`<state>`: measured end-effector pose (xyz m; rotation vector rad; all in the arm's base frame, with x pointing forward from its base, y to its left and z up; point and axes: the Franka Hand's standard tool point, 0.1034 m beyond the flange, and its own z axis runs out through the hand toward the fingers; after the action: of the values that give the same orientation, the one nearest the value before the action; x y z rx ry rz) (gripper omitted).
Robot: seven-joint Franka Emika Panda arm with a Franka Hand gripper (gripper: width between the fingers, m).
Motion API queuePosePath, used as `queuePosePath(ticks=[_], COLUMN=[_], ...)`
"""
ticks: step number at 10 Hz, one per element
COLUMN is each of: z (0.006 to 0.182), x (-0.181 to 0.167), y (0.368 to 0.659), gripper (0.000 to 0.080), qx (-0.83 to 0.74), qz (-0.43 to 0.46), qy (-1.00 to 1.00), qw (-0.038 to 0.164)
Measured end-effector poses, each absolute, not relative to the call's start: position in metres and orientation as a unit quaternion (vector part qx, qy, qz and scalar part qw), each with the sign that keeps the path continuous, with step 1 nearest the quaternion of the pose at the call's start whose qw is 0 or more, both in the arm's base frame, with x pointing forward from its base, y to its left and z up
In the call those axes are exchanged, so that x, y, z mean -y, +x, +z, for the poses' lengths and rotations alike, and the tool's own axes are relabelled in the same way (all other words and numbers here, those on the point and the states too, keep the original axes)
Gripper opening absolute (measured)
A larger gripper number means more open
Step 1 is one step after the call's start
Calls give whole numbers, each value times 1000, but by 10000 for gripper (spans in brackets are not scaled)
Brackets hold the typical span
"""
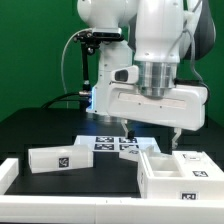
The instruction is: Assemble cabinet
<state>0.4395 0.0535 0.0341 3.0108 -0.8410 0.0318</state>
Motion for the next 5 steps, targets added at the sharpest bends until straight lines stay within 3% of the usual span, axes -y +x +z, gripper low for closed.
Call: queuePosePath(ticks=[2, 4, 5], z=[16, 11, 10], x=[-56, -61, -60], y=[431, 430, 430], gripper=[797, 797, 677], qx=[277, 268, 267], qz=[11, 8, 7], qy=[961, 963, 963], qw=[12, 15, 15])
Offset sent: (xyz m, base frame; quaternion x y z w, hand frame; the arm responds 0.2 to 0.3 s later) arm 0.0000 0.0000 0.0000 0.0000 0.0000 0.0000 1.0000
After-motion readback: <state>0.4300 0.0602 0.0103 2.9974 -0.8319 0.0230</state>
